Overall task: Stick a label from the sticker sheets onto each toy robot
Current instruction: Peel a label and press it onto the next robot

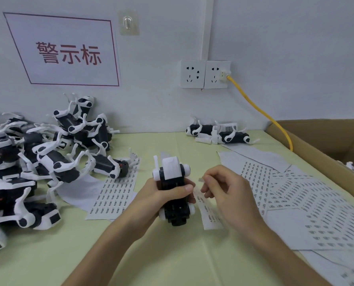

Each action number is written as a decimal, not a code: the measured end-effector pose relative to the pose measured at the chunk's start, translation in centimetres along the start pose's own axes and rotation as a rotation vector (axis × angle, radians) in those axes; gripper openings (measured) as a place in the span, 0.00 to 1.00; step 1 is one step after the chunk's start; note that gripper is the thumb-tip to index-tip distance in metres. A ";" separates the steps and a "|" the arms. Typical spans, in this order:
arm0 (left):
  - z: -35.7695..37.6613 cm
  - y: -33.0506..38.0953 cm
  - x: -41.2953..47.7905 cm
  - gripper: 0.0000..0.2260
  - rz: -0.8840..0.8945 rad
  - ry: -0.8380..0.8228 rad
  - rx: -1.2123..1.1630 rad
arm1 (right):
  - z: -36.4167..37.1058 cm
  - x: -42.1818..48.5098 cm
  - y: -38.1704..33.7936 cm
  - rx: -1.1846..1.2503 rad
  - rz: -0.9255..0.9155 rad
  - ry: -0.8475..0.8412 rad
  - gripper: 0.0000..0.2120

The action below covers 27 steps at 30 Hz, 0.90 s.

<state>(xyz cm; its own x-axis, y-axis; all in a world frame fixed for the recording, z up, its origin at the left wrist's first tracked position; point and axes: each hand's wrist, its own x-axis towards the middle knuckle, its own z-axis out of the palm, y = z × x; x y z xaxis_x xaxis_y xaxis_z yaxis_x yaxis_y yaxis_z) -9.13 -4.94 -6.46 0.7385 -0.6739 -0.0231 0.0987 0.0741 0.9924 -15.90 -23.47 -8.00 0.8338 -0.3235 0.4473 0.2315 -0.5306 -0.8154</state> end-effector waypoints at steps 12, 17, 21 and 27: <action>-0.3 0.6 -0.2 0.16 -0.138 -0.136 -0.465 | -0.4 -0.1 0.1 -0.192 -0.449 0.141 0.04; -0.2 0.8 -0.3 0.17 -0.136 -0.128 -0.530 | -0.4 0.0 0.2 -0.204 -0.526 0.133 0.03; -0.1 1.0 -0.5 0.16 -0.132 -0.111 -0.608 | -0.8 0.2 0.0 -0.229 -0.551 0.147 0.05; -0.1 1.0 -0.4 0.15 -0.098 -0.102 -0.613 | -0.8 0.1 -0.1 -0.187 -0.435 0.149 0.08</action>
<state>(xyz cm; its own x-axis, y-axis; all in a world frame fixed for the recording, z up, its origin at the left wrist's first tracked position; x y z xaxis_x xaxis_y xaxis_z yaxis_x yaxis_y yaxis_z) -9.31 -4.53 -5.45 0.6424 -0.7633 -0.0689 0.5497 0.3962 0.7354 -16.28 -24.04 -7.56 0.5963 -0.1417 0.7902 0.4371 -0.7683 -0.4676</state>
